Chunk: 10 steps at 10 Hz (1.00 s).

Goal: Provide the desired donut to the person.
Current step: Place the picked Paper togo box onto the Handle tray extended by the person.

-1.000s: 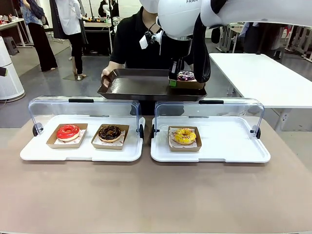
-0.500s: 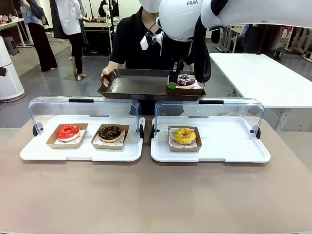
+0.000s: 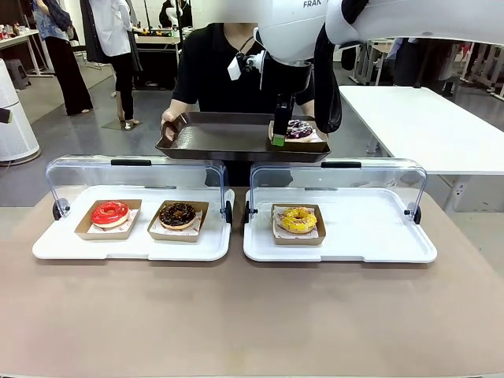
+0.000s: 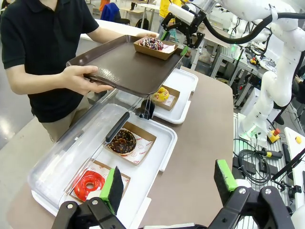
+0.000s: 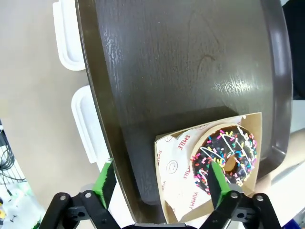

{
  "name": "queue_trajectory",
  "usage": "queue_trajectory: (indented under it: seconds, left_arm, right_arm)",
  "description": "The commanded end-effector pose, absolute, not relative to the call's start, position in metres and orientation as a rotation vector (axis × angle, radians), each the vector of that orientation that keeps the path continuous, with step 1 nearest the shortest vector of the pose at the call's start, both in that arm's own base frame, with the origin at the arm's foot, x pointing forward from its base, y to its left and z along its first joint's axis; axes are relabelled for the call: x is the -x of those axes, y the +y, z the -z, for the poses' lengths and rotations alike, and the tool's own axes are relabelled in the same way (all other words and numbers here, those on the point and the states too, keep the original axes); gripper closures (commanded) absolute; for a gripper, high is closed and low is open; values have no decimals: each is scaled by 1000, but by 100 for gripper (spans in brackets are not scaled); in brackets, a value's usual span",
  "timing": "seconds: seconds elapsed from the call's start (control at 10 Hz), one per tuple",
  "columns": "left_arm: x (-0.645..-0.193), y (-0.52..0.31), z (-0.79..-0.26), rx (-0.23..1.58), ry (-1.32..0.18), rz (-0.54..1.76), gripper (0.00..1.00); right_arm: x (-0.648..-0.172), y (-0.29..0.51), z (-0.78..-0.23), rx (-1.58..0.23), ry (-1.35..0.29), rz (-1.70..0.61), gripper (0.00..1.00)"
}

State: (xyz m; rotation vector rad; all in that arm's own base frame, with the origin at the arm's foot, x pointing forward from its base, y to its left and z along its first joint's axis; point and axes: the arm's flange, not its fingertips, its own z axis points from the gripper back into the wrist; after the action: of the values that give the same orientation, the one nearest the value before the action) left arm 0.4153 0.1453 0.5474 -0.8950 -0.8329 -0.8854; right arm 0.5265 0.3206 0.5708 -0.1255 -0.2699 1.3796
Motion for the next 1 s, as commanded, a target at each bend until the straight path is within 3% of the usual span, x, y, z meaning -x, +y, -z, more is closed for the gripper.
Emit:
queue_trajectory:
  seconds: [0.0, 0.5, 0.9]
  left_arm:
    - [-415, 146, -549, 905, -844, 888, 0]
    - [-415, 146, -549, 905, -844, 888, 0]
    - [-415, 146, -549, 905, -844, 888, 0]
  right_arm:
    - [-520, 312, -571, 81, -240, -1384, 0]
    - [-430, 244, -626, 105, -54, -1467, 0]
    - [-366, 104, -594, 172, -43, -1507, 0]
